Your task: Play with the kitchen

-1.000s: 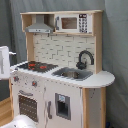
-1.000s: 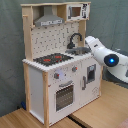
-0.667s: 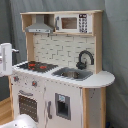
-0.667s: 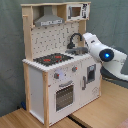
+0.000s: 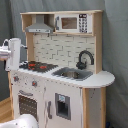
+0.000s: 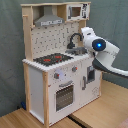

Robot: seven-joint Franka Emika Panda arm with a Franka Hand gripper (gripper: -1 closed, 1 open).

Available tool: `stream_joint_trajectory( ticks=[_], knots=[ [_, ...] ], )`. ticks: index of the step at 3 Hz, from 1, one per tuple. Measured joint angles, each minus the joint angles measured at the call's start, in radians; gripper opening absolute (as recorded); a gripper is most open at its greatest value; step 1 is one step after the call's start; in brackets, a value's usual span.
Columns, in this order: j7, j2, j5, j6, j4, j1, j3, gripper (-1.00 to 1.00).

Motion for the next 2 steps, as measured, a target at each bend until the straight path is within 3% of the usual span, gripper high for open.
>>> stream_joint_trajectory(
  ticks=[2],
  knots=[
    [0.033, 0.016, 0.151, 0.001, 0.007, -0.123, -0.038, 1.0]
  ],
)
